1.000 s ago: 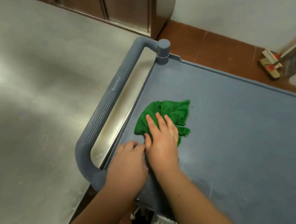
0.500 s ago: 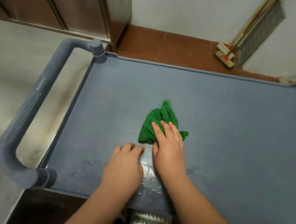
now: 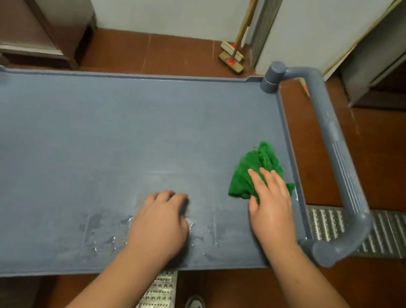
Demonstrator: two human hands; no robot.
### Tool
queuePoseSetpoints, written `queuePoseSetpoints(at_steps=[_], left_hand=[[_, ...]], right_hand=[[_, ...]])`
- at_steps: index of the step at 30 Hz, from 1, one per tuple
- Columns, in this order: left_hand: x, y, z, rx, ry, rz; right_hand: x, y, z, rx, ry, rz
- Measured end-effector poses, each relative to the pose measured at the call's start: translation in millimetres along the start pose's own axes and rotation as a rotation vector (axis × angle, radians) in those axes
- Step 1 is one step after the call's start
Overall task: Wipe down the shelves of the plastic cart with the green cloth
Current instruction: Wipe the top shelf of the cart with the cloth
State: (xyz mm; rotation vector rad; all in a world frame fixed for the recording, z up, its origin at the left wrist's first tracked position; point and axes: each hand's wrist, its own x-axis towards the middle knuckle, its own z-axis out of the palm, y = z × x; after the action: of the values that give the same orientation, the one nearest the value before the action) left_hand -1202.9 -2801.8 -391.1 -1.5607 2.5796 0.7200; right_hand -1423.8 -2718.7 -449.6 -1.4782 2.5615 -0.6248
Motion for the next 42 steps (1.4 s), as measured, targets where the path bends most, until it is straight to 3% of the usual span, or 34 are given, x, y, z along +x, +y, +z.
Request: queuePoseSetpoints(at_steps=[7,12,15,30,34,36,39,42], left_hand=[[-12.1,3.2,-3.6,0.014,-0.051,-0.046],[-20.5,-36.2,-21.6,-0.01,-0.021,-0.038],[-30.0,-73.6,-32.1,-0.042,-0.008,-0.039],[-127.4,-390.1,-132.3,-0.113,0.098,-0.284],[-144.8,-424.9,-149.3,-0.262,0.16,-0.298],[-150.7,-427.1,-156.6,-0.35,0.208,-0.289],[-157.4,-423.7,-166.5,-0.343,0.283,-0.29],[-155.7,-422.1,-167.8,-0.295,0.281,-0.327]], right_hand=[[-8.3,6.8,-6.0,-0.024,0.105,0.145],[-12.6,-17.4,9.8,0.065,0.251,0.225],[-25.6,-59.1,28.4,0.077,0.25,0.194],[-112.3,-462.8,198.0,0.175,-0.073,-0.067],[-128.4,-533.5,224.7,0.196,-0.125,-0.14],[-133.6,-561.7,239.0,0.199,-0.23,-0.193],[-136.2,-586.4,259.1,0.337,-0.431,-0.208],[-136.4,-580.7,259.2,0.269,-0.417,-0.378]])
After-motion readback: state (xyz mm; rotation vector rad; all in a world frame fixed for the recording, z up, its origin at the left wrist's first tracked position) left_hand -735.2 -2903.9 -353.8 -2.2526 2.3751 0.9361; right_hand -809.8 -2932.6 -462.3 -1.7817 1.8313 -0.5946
